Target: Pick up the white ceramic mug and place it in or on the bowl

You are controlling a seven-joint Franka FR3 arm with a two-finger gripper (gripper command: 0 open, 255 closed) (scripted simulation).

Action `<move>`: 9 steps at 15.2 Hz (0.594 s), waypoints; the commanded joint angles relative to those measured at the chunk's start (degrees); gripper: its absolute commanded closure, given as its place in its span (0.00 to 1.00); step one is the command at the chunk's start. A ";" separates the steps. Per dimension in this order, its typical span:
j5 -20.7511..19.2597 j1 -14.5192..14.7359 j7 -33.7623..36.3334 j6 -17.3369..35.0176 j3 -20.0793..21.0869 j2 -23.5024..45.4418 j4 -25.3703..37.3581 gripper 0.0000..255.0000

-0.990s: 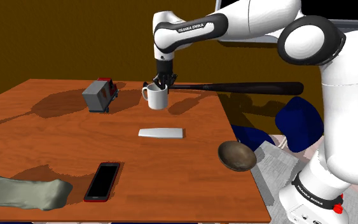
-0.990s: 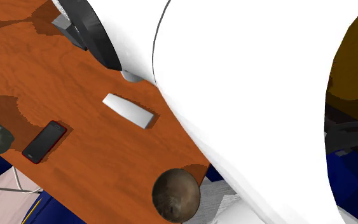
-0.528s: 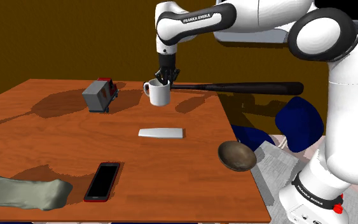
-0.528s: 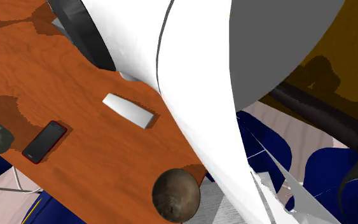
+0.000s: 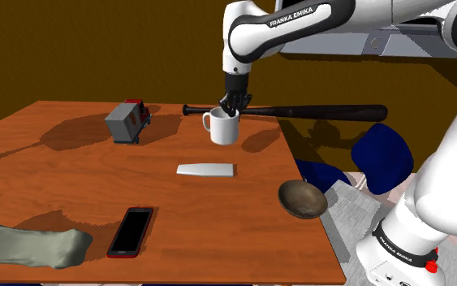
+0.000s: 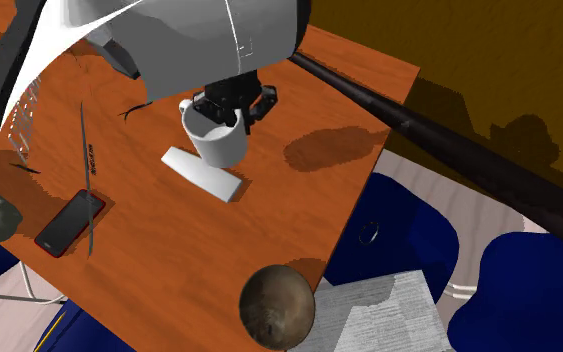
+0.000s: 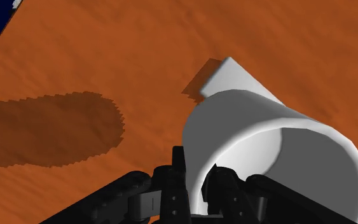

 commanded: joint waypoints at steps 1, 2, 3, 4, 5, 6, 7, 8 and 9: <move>0.88 0.00 -0.16 0.70 0.14 -4.76 -5.36 1.00; 1.32 -0.01 -0.38 1.05 0.12 -7.09 -8.00 1.00; 1.76 0.01 -0.59 1.32 0.10 -9.40 -10.56 1.00; 2.19 0.06 -0.80 1.51 0.06 -11.72 -13.04 1.00; 2.62 0.13 -1.01 1.62 0.01 -14.05 -15.45 1.00; 3.04 0.23 -1.21 1.65 -0.05 -16.38 -17.79 1.00; 3.44 0.36 -1.41 1.60 -0.13 -18.72 -20.07 1.00; 3.84 0.51 -1.59 1.47 -0.21 -21.08 -22.28 1.00; 4.21 0.69 -1.76 1.25 -0.30 -23.46 -24.43 1.00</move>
